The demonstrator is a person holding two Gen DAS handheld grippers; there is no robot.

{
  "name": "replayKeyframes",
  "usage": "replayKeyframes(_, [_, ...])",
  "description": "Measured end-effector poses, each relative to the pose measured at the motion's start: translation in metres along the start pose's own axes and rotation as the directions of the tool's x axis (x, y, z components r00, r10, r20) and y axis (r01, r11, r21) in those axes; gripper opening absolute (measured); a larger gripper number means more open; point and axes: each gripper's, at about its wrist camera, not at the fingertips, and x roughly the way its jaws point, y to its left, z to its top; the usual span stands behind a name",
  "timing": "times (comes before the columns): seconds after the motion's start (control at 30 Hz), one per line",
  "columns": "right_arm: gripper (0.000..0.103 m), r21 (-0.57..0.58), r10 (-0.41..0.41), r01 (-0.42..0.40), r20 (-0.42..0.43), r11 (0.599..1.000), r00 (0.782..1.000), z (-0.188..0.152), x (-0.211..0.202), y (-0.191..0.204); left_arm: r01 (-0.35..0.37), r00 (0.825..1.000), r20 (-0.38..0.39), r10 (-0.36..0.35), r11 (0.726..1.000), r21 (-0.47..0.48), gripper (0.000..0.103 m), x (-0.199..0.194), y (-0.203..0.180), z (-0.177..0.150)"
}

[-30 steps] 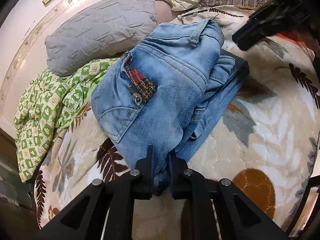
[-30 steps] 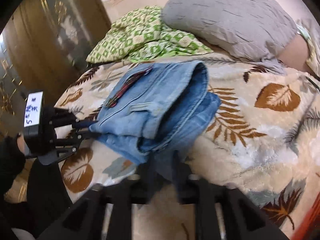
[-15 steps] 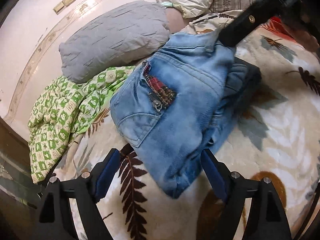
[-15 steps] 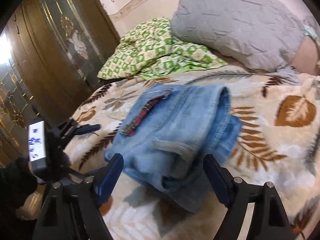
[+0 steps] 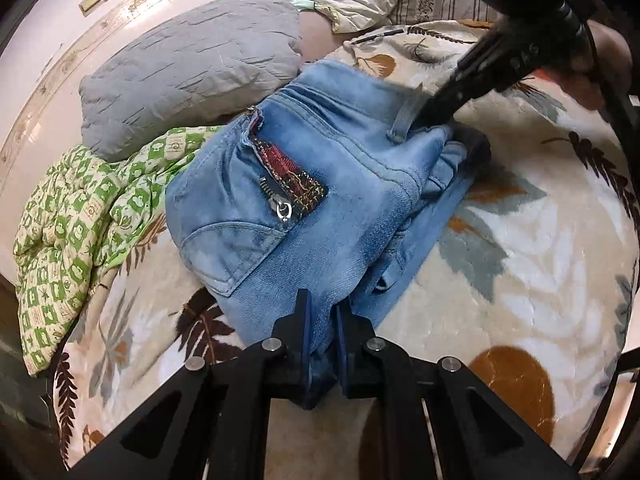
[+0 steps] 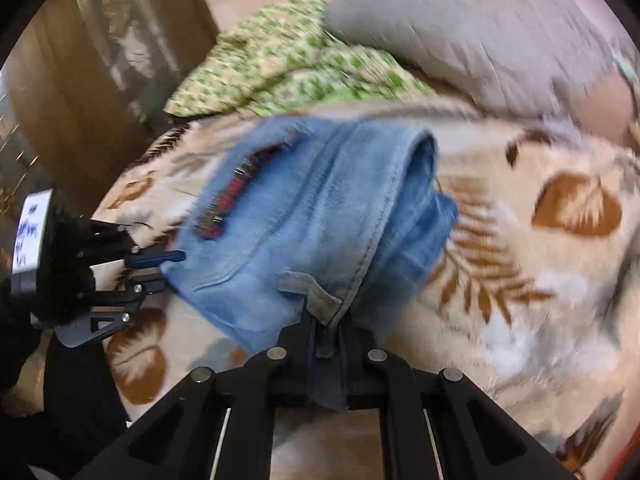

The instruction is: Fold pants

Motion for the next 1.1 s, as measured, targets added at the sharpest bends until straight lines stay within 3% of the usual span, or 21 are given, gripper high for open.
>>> replayKeyframes(0.1, [0.009,0.013,-0.014,0.014,0.016,1.000,1.000,0.001,0.000,0.000,0.010,1.000,-0.022,-0.010,1.000,-0.002,0.011,-0.003,0.003,0.000])
replayKeyframes(0.2, [0.013,0.010,-0.002,0.001,0.027,1.000,1.000,0.004,-0.006,0.001,0.014,0.999,-0.030,-0.014,1.000,-0.010,0.020,-0.011,0.006,-0.001])
replayKeyframes(0.23, [0.018,0.018,0.004,-0.005,0.036,1.000,0.999,0.004,-0.012,0.001,0.017,0.999,-0.031,-0.018,1.000,-0.017,0.044,-0.016,0.009,0.000])
replayKeyframes(0.27, [0.026,0.031,-0.006,0.005,0.034,1.000,0.999,0.005,-0.020,0.001,0.009,1.000,-0.021,-0.010,1.000,-0.026,0.077,-0.023,0.013,0.001])
replayKeyframes(0.3, [0.033,0.038,-0.014,0.012,0.030,0.999,0.999,0.006,-0.025,-0.001,-0.019,1.000,0.004,0.019,0.999,-0.039,0.092,-0.032,0.019,0.003])
replayKeyframes(0.37, [0.079,0.045,-0.027,0.025,0.054,0.999,0.998,0.009,-0.040,-0.002,-0.065,0.997,0.032,0.067,0.995,-0.072,0.095,-0.043,0.032,0.009])
replayKeyframes(0.5, [0.080,0.070,-0.017,0.008,0.134,0.998,0.991,0.025,-0.065,-0.006,-0.058,0.998,0.022,0.065,0.969,-0.241,0.095,-0.043,0.079,0.032])
replayKeyframes(0.6, [0.080,0.147,0.025,-0.049,0.158,0.988,0.987,0.043,-0.066,-0.016,-0.008,1.000,-0.003,0.008,0.911,-0.412,0.095,-0.026,0.118,0.047])
replayKeyframes(0.7, [0.080,0.246,0.076,-0.110,0.146,0.963,0.986,0.060,-0.053,-0.030,0.060,0.996,-0.017,-0.084,0.822,-0.566,0.095,-0.002,0.149,0.058])
replayKeyframes(0.93, [0.079,0.416,0.150,-0.182,0.107,0.891,0.983,0.082,-0.011,-0.062,0.081,0.973,-0.079,-0.217,0.641,-0.764,0.095,0.072,0.194,0.073])
replayKeyframes(1.1, [0.071,0.454,0.185,-0.207,0.092,0.867,0.978,0.092,0.015,-0.070,0.106,0.942,-0.105,-0.319,0.578,-0.809,0.095,0.117,0.200,0.071])
